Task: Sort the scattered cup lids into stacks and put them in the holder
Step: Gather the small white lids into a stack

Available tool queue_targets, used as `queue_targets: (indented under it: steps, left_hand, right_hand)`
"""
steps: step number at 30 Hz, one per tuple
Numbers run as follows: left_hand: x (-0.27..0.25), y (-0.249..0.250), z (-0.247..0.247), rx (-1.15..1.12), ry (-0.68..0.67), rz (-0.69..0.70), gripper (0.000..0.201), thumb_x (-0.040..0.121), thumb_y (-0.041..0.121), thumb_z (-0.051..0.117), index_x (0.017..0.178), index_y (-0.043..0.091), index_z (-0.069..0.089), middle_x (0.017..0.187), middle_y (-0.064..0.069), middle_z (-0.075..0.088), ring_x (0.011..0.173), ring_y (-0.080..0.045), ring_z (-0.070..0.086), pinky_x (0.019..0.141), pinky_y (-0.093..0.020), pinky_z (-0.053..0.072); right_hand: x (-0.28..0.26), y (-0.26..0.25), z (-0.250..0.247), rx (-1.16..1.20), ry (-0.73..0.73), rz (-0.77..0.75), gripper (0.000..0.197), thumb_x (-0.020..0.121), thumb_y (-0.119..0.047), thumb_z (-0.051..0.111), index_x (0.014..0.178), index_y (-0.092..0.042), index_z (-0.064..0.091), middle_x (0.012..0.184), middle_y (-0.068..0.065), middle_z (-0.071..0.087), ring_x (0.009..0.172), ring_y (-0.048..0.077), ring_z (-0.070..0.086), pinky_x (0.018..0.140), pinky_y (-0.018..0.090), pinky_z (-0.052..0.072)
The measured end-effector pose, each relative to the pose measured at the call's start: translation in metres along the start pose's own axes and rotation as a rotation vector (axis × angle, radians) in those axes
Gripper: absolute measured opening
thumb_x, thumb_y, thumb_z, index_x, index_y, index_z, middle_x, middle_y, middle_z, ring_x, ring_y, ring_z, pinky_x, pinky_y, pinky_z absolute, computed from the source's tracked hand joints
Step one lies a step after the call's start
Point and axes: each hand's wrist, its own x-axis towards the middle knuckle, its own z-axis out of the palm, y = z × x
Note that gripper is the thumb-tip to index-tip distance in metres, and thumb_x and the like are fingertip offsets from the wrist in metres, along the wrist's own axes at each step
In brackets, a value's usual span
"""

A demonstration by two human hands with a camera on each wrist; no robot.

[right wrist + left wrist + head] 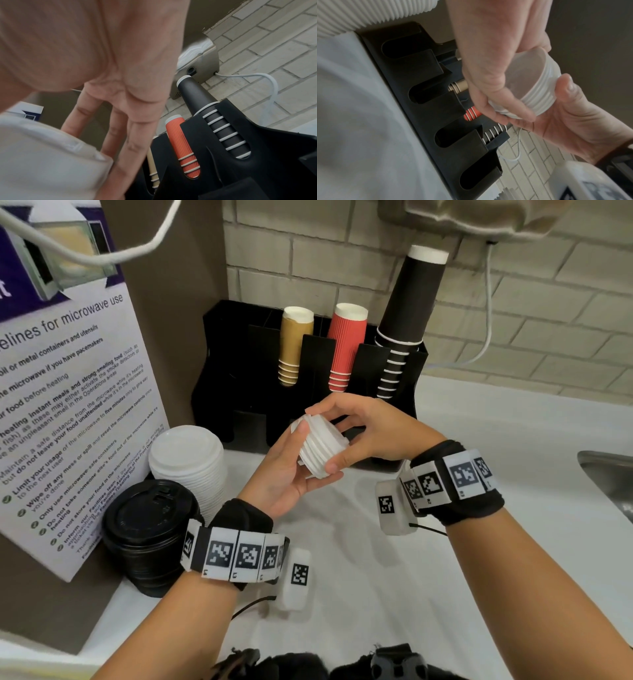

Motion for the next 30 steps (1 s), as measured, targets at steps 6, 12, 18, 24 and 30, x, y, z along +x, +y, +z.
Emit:
queue_targets:
  steps: [6, 12, 18, 24, 30]
  left_hand:
    - [0.006, -0.004, 0.001, -0.008, 0.030, 0.013, 0.084, 0.074, 0.059, 0.055, 0.147, 0.021, 0.037, 0.140, -0.014, 0.055, 0.122, -0.029, 0.061, 0.087, -0.043, 0.058]
    - [0.009, 0.000, -0.006, -0.064, 0.106, 0.034, 0.068, 0.083, 0.043, 0.059, 0.144, 0.017, 0.042, 0.137, -0.018, 0.057, 0.119, -0.030, 0.062, 0.089, -0.043, 0.057]
    - [0.006, 0.000, -0.007, -0.101, 0.112, 0.035, 0.064, 0.086, 0.041, 0.056, 0.143, 0.015, 0.043, 0.134, -0.016, 0.060, 0.117, -0.027, 0.064, 0.084, -0.039, 0.059]
    - [0.003, 0.003, -0.008, -0.178, 0.119, 0.033, 0.057, 0.083, 0.045, 0.059, 0.131, 0.013, 0.054, 0.116, -0.013, 0.070, 0.107, -0.024, 0.069, 0.076, -0.035, 0.059]
    - [0.004, 0.004, -0.015, -0.167, 0.199, 0.003, 0.062, 0.077, 0.060, 0.056, 0.130, 0.030, 0.053, 0.121, -0.008, 0.066, 0.117, -0.029, 0.063, 0.093, -0.048, 0.054]
  right_hand:
    - [0.007, 0.001, 0.003, -0.065, -0.007, 0.007, 0.074, 0.066, -0.024, 0.087, 0.132, -0.027, 0.054, 0.126, -0.009, 0.057, 0.111, 0.006, 0.057, 0.077, 0.017, 0.051]
    - [0.014, 0.002, 0.015, -0.155, 0.068, -0.048, 0.079, 0.069, -0.027, 0.084, 0.140, -0.026, 0.049, 0.125, -0.001, 0.056, 0.117, 0.010, 0.054, 0.095, 0.027, 0.051]
    - [0.019, 0.000, 0.024, -0.191, 0.075, -0.053, 0.078, 0.065, -0.030, 0.087, 0.135, -0.027, 0.052, 0.126, -0.010, 0.059, 0.114, 0.007, 0.056, 0.089, 0.025, 0.053]
    - [0.026, -0.005, 0.026, -0.242, 0.058, -0.075, 0.078, 0.065, -0.032, 0.086, 0.134, -0.029, 0.051, 0.117, -0.012, 0.059, 0.110, 0.008, 0.057, 0.088, 0.028, 0.054]
    - [0.054, -0.002, 0.008, -0.269, 0.079, -0.073, 0.074, 0.067, -0.028, 0.085, 0.132, -0.025, 0.052, 0.120, -0.007, 0.059, 0.111, 0.010, 0.055, 0.094, 0.030, 0.050]
